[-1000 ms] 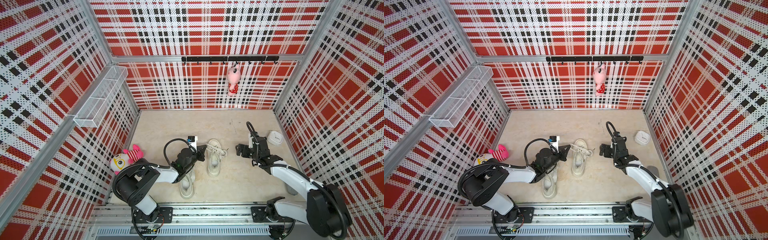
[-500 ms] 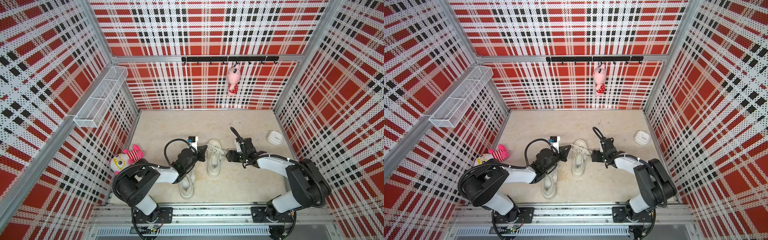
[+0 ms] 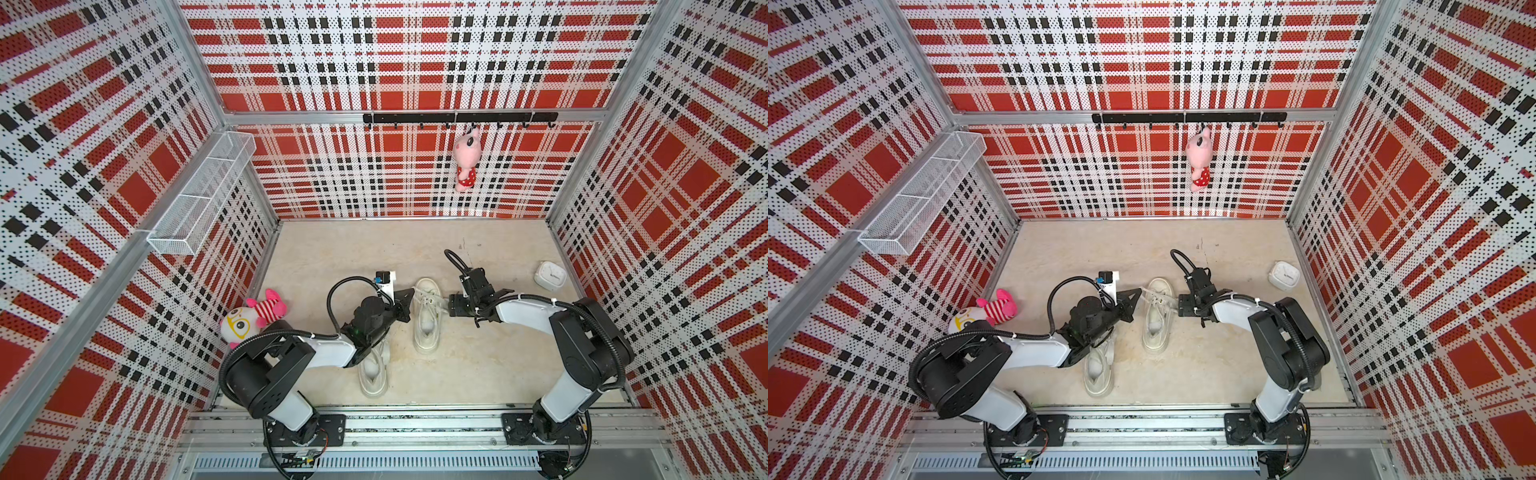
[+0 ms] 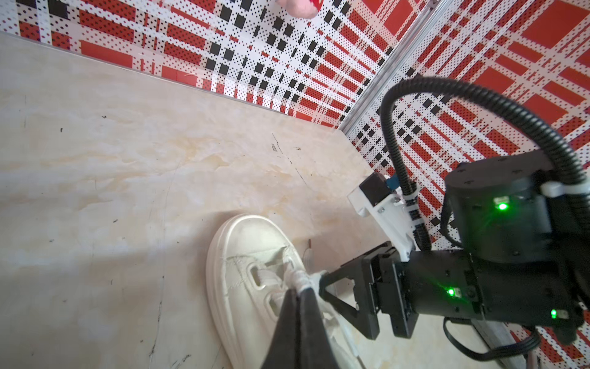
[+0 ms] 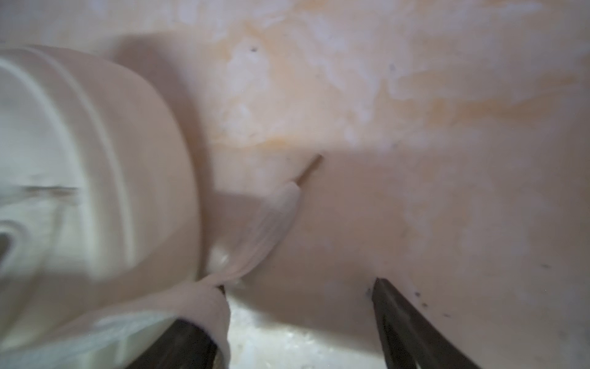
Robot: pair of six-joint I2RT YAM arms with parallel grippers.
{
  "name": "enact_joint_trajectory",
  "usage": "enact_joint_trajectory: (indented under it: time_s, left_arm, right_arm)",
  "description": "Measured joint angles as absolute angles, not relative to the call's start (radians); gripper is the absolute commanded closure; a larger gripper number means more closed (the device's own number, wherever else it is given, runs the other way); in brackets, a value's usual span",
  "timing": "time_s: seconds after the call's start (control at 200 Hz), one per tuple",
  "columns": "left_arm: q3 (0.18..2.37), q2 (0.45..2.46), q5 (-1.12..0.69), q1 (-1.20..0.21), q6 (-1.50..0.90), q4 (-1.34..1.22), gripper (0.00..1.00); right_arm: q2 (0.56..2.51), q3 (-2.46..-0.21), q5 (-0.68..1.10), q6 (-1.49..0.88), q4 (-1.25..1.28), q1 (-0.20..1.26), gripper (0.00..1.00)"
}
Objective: Remove the insole from the shoe
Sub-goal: Untie the shoelace on the shoe.
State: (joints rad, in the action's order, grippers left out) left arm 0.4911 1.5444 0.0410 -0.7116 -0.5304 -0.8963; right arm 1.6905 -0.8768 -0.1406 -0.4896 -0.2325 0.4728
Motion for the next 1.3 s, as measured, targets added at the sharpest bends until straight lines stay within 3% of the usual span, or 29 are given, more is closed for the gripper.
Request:
enact_joint_trajectory:
  time_s: [0.2,0.306,0.606,0.712,0.917,1.117,1.303]
  left_arm:
    - [0.465,1.519,0.061,-0.699,-0.531,-0.893,0.98]
    - [0.464,1.519,0.06,-0.697,-0.532,-0.893,0.91]
    - [0.451,1.459,0.08,-0.684,-0.53,-0.866,0.46]
    - [0.448,1.382,0.086,-0.68,-0.521,-0.799,0.38]
    - [0.448,1.285,0.082,-0.754,-0.516,-0.595,0.36]
    - [0.461,1.336,0.059,-0.81,-0.535,-0.457,0.38]
    - [0.525,1.455,0.062,-0.815,-0.546,-0.41,0.41]
  right_arm:
    - [1.676,-0.89,-0.346,-0.463,-0.372,0.391,0.26]
    - [1.626,-0.887,-0.418,-0.444,-0.426,0.323,0.25]
    - [1.443,-0.889,-0.41,-0.409,-0.51,0.298,0.18]
    - [1.351,-0.883,-0.3,-0.411,-0.495,0.329,0.16]
    - [1.241,-0.831,-0.053,-0.474,-0.375,0.526,0.16]
    - [1.366,-0.827,0.049,-0.562,-0.278,0.721,0.18]
    - [1.487,-0.844,0.04,-0.609,-0.255,0.751,0.25]
